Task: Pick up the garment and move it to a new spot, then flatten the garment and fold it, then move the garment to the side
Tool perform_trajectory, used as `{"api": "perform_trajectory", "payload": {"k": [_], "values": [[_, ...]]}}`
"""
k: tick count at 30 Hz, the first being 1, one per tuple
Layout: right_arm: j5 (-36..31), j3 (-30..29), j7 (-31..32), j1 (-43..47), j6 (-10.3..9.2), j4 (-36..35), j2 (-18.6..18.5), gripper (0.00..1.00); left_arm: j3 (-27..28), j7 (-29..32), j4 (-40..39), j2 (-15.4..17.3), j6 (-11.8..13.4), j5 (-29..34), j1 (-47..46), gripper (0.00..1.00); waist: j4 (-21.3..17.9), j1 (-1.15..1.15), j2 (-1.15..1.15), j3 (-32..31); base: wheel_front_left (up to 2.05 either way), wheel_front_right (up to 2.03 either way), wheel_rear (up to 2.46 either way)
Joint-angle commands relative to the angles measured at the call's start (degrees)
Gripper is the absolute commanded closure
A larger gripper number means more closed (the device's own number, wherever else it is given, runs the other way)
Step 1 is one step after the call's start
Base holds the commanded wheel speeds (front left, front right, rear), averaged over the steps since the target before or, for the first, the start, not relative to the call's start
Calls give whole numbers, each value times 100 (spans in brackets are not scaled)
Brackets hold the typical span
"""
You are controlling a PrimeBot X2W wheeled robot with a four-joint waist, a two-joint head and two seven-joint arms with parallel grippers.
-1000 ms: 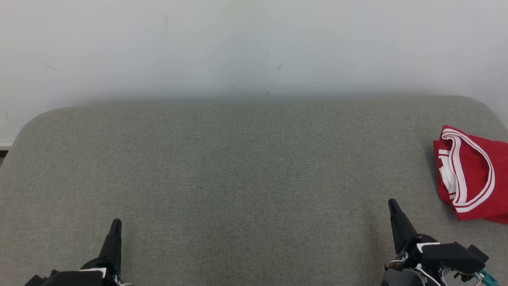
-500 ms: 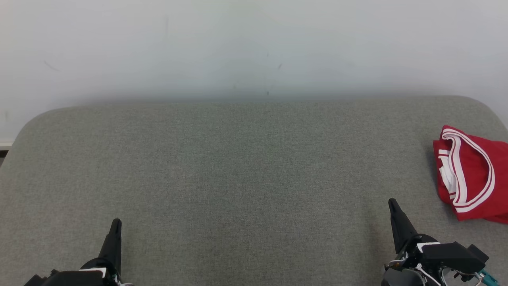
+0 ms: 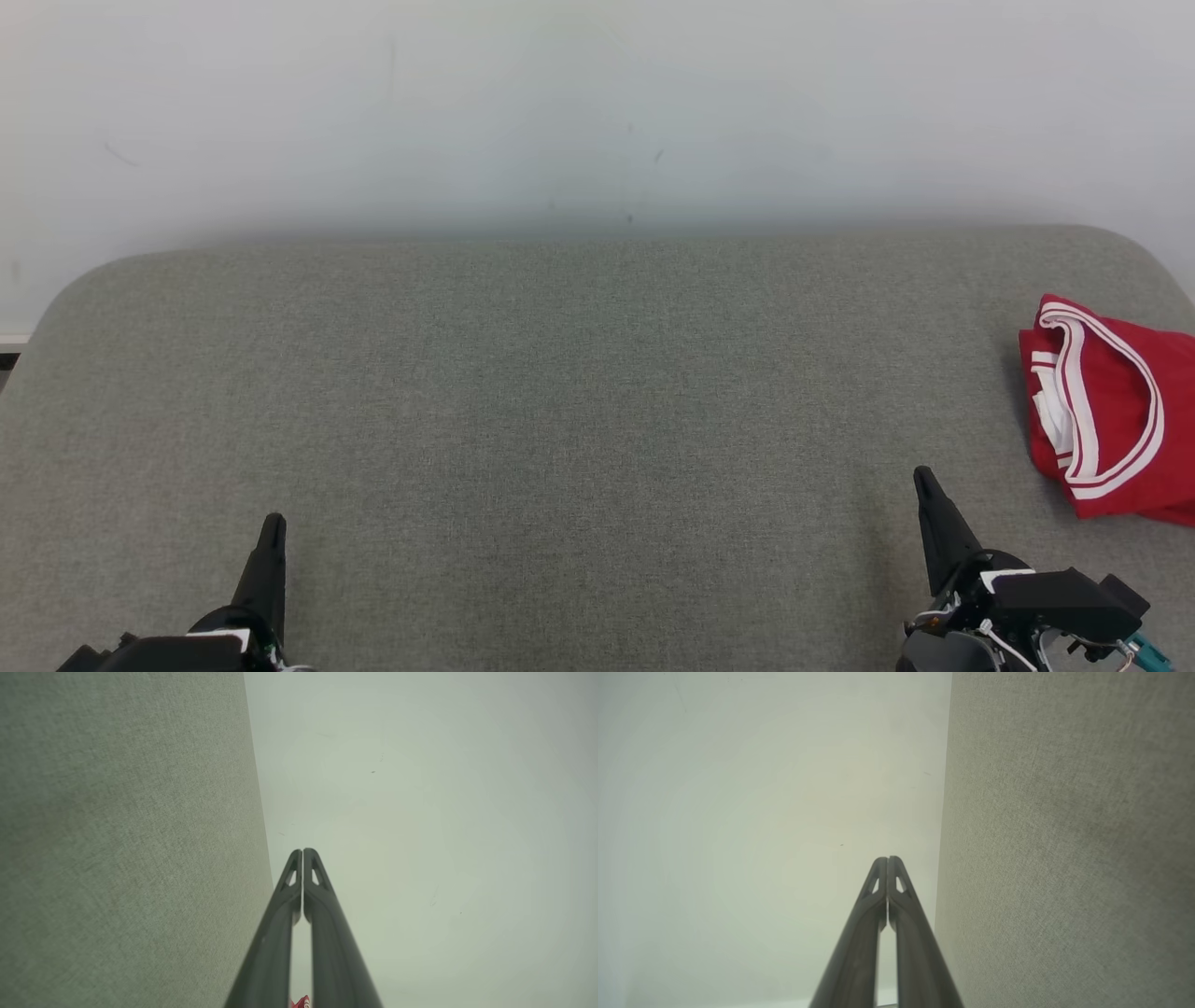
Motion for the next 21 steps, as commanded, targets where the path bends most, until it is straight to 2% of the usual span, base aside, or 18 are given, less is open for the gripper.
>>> {"api": "perform_trajectory", "payload": {"k": [1,21], "values": [[9,1,14,-29,-12,-12,9,100,16,10,-16,21,-8,-32,-54,100,0,0,0,0,0,0,0],[10,2,13,-29,-12,-12,9,100,14,10,-18,21,-8,-32,-53,100,0,0,0,0,0,0,0]]}}
